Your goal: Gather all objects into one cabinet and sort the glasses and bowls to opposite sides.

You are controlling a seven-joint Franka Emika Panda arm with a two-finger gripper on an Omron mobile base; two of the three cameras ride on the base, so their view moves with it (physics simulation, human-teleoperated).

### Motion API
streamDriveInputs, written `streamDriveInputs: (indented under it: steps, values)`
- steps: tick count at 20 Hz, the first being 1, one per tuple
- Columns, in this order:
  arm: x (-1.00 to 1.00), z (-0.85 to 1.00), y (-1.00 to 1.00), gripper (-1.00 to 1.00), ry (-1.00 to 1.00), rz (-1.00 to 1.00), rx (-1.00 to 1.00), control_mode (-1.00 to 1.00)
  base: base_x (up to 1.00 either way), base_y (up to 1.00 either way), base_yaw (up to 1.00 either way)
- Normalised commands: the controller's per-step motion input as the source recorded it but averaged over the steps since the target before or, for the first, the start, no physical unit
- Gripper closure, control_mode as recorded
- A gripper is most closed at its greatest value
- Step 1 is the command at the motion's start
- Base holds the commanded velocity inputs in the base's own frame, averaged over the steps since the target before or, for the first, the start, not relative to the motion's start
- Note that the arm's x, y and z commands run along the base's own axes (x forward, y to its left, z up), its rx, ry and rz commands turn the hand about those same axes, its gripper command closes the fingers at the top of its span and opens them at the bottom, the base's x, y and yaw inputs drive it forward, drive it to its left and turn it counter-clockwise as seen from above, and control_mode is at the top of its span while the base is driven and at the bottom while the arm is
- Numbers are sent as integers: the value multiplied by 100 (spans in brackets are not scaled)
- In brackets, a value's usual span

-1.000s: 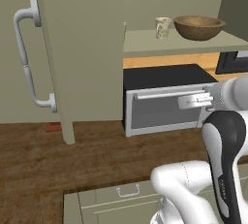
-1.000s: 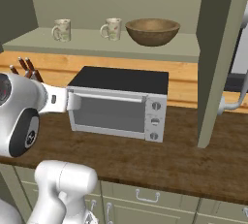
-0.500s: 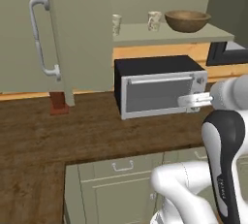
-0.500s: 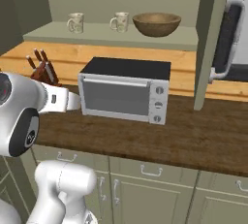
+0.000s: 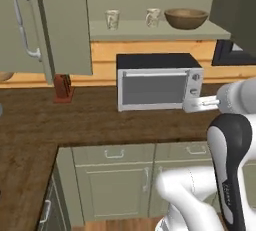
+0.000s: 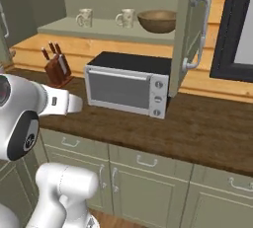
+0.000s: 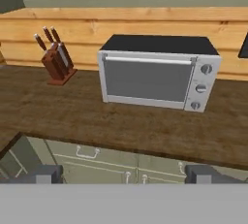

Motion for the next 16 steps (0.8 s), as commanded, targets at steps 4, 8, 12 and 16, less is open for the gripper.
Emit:
streamDriveInputs:
  steps: [4, 8, 12, 16]
  values:
    - [0, 0, 0, -100, 0, 0, 0, 100, -48, -7, 46]
    - [0, 0, 0, -100, 0, 0, 0, 100, -40, 2, 56]
    - [0, 0, 0, -100, 0, 0, 0, 100, -24, 0, 61]
    - [0, 0, 0, -100, 0, 0, 0, 100, -6, 0, 59]
